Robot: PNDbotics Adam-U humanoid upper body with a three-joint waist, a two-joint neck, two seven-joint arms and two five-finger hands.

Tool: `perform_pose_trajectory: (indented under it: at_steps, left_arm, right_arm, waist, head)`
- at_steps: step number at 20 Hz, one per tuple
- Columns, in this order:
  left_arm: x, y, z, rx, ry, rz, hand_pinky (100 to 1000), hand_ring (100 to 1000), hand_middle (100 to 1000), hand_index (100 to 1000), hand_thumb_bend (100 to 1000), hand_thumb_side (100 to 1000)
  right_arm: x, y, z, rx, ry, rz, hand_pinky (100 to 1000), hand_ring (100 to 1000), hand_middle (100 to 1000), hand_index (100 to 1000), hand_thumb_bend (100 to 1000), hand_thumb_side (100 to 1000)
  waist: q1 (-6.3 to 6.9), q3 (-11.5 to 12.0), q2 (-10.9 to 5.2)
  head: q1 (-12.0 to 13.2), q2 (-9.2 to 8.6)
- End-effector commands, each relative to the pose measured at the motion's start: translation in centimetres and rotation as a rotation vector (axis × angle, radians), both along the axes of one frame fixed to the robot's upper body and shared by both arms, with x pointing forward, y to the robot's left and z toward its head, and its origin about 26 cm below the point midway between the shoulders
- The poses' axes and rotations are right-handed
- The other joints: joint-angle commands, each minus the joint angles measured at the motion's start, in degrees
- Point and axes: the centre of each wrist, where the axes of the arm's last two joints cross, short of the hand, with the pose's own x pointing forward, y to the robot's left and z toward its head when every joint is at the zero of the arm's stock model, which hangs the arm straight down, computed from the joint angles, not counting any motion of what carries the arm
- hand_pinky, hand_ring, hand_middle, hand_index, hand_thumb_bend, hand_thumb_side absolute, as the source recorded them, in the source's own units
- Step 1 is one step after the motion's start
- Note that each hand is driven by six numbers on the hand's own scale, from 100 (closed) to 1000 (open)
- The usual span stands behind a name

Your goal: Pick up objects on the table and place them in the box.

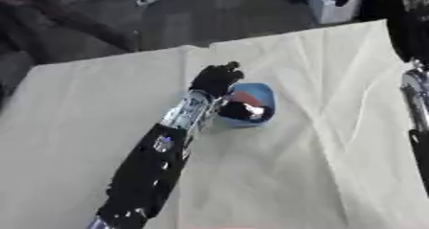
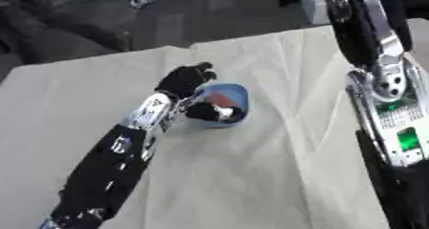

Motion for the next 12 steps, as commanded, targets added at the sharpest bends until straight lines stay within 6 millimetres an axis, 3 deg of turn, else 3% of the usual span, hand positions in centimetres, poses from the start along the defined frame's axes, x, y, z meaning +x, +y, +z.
perform_pose_trajectory:
  at_steps: [1,8,9,10,11,12]
  left_arm:
    - [0.1,0.8,3.6,-0.063,-0.112,0.003,860,833,955,899,689,937]
    - [-0.8,4.4,7.7,-0.225,-0.254,0.045,806,777,934,887,667,898]
    - [-1.1,5.0,8.1,-0.269,-0.276,0.048,730,723,906,870,622,877]
    - [-1.4,5.7,8.5,-0.317,-0.296,0.049,736,728,908,872,624,881]
    - [-1.8,6.3,8.8,-0.367,-0.324,0.050,641,645,858,832,606,830]
    - [-2.3,7.0,9.2,-0.422,-0.362,0.049,655,658,867,838,609,836]
  right_arm:
    - [-0.2,-0.2,0.5,-0.001,-0.020,-0.003,508,413,574,900,100,882]
    - [-0.2,-0.5,0.5,0.014,-0.023,-0.022,507,413,575,903,100,876]
    - [-0.2,-0.6,0.5,0.015,-0.023,-0.026,507,413,575,905,100,875]
    - [-0.2,-0.6,0.5,0.014,-0.023,-0.030,507,413,575,905,100,875]
    - [-0.2,-0.7,0.4,0.014,-0.023,-0.033,506,413,575,903,100,876]
    - [-0.2,-0.7,0.4,0.013,-0.023,-0.035,507,413,575,904,100,876]
  waist:
    - [-0.37,0.2,-0.79]
    - [-0.34,0.7,-0.81]
    - [-0.35,0.9,-0.81]
    - [-0.36,1.0,-0.80]
    - [-0.39,1.2,-0.80]
    - [-0.41,1.3,-0.79]
  head:
    - [0.3,-0.82]
    - [-1.6,-1.47]
    - [-2.3,-1.61]
    - [-2.7,-1.69]
    - [-3.3,-1.81]
    - [-3.7,-1.91]
